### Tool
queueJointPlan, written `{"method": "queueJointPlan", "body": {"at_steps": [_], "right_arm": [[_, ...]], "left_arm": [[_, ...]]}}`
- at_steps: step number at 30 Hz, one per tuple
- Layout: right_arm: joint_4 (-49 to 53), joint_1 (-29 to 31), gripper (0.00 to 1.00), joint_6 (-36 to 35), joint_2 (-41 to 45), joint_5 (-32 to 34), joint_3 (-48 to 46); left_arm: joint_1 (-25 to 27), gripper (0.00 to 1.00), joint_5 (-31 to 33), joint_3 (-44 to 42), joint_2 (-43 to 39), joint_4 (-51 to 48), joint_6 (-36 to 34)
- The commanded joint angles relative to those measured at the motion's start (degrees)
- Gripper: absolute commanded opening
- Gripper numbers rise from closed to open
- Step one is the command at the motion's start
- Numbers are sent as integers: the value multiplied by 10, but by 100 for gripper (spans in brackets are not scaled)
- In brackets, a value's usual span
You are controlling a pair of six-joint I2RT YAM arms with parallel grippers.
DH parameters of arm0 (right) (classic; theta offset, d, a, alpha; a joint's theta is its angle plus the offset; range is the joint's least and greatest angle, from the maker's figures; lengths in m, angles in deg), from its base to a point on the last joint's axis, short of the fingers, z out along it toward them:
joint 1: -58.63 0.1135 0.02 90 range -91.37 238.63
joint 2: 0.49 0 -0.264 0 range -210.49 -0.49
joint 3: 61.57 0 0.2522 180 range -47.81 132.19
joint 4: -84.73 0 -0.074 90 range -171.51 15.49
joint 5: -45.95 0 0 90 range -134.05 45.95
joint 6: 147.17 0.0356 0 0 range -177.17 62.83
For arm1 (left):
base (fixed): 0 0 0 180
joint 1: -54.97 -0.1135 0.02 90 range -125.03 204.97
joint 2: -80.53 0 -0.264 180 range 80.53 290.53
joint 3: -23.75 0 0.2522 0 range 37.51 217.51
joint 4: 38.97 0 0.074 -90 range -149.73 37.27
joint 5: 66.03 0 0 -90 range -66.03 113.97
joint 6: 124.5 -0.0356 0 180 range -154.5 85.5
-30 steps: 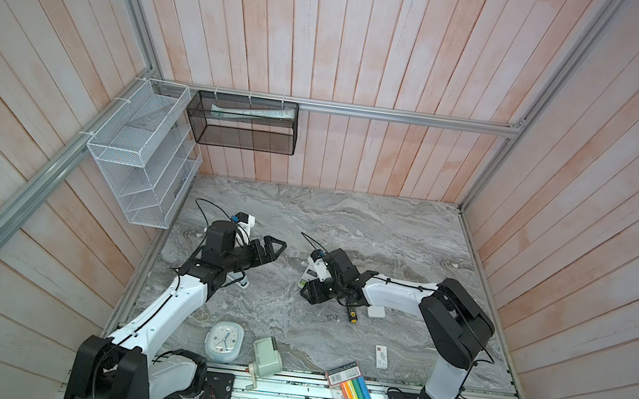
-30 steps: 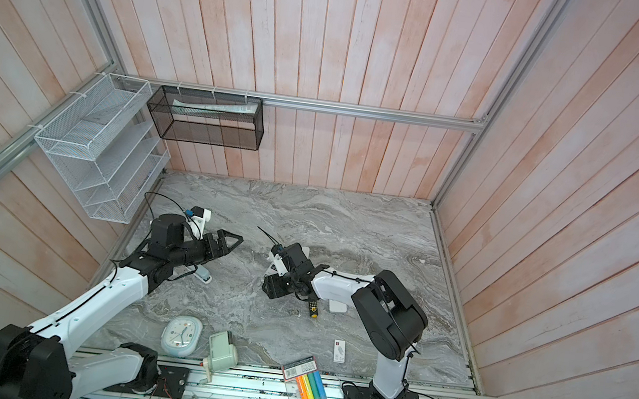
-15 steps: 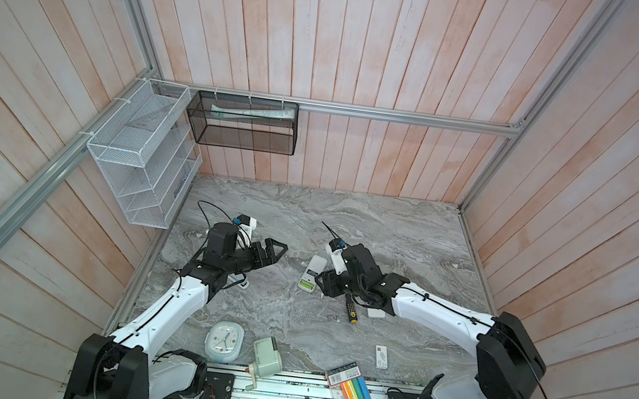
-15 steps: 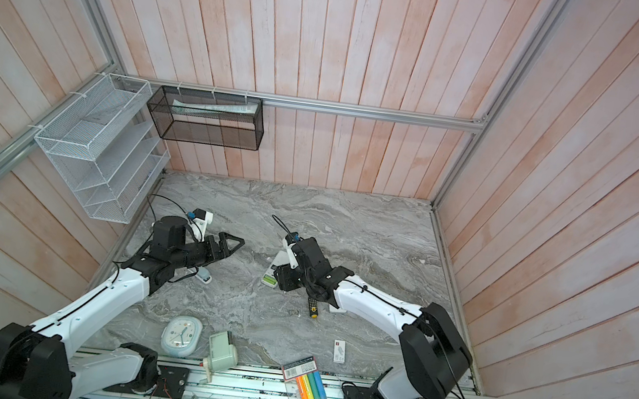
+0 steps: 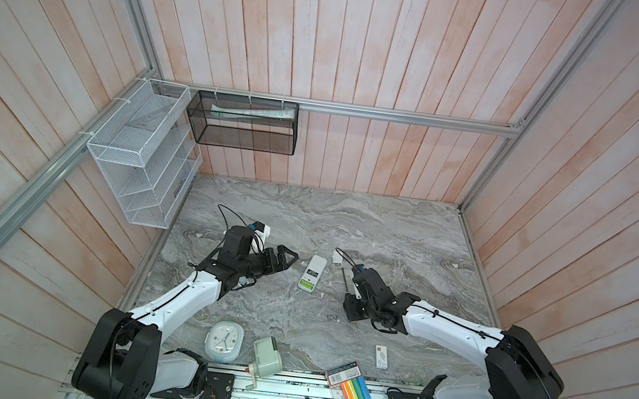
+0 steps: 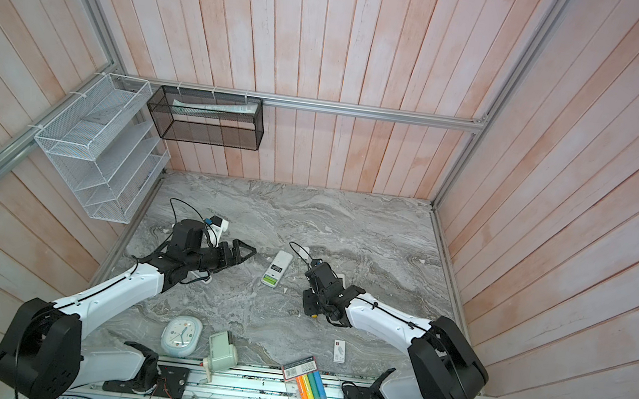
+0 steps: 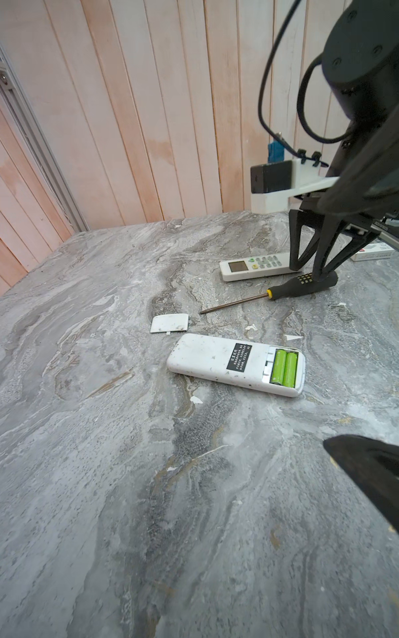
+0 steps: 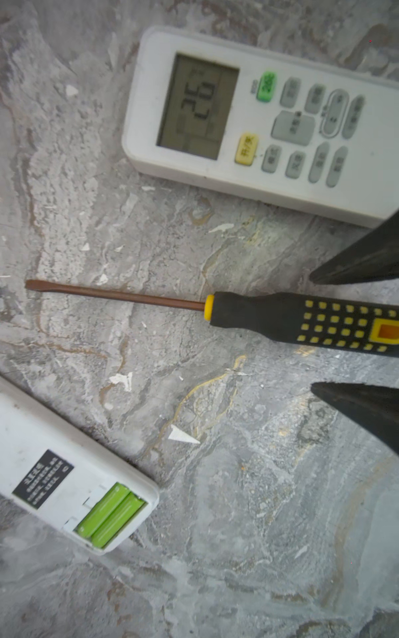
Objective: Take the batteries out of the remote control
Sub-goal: 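Move the right gripper to the yellow-black screwdriver and grasp its handle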
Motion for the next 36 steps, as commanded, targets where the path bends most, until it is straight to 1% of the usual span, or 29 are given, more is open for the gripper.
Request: {"method": "queueJointPlan", "body": {"at_steps": [1,7,12,16,18,20,23,26,29,36], "right_arm": [[-8,-1,47,20,-16,10,-7],[-29,1,43,26,-39,9,-16],[-34,4,35,33,-48,19,-26],[-31,6,25,36,-50,25,-30],[-27,8,17,38,-46,28,-31],[-23,9,7,42,-37,34,-33],[-17,10,0,45,-12,46,-35],[-16,18,0,24,24,55,-33],[-23,32,0,-16,50,55,-25],[-28,57,0,-80,56,59,18]], "left_arm": [[3,100,2,24,9,17,5],[4,100,0,25,12,21,7],[5,100,-3,23,17,28,12],[5,100,-8,24,24,34,17],[5,100,-11,23,26,39,20],[5,100,-13,20,26,43,22],[5,100,-15,19,25,47,25],[5,100,-21,17,26,56,31],[5,99,-27,10,27,73,45],[12,95,-45,-13,41,159,104]]}}
